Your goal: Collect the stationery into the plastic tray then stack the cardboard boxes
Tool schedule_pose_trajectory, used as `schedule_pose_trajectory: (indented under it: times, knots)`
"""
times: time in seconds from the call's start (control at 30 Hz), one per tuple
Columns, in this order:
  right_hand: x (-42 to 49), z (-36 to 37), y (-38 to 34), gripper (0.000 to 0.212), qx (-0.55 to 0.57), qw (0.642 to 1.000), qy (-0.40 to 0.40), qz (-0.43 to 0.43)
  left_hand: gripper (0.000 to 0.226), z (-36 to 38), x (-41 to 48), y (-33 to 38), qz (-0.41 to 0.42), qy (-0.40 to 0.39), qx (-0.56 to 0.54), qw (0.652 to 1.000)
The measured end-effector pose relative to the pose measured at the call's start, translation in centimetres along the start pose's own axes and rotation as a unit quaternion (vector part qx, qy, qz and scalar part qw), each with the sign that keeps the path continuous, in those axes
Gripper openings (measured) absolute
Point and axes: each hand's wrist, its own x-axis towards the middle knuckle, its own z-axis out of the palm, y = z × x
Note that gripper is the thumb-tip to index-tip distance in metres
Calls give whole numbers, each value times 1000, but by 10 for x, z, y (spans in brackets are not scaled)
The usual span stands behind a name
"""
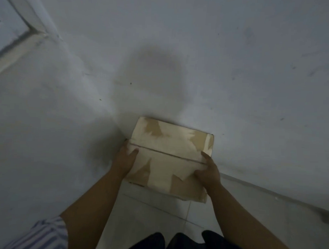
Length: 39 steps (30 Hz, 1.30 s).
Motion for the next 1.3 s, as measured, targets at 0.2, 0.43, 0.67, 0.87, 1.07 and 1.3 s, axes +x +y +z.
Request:
schedule_pose_trajectory:
  times: [0.2,0.43,0.67,0.87,1.07,1.3]
  knots:
    - [19,15,24,66,-7,1000,10,21,87,9,15,-22,14,-179,-17,984]
    - [13,22,42,81,-221,972,-36,-69,130,41,-13,-46,174,-182,435,864]
    - [10,30,71,106,-512,786,-200,-284,96,54,-9,-37,205,-236,530,788]
    - [11,43,55,102,-541,778,-196,-251,97,54,7,-31,182,-224,566,773]
    - [6,39,46,106,-542,778,-219,-229,95,57,-3,-24,162,-217,573,773]
    - [-14,10,28,76,-484,822,-177,-242,84,37,-30,12,157,-227,540,795]
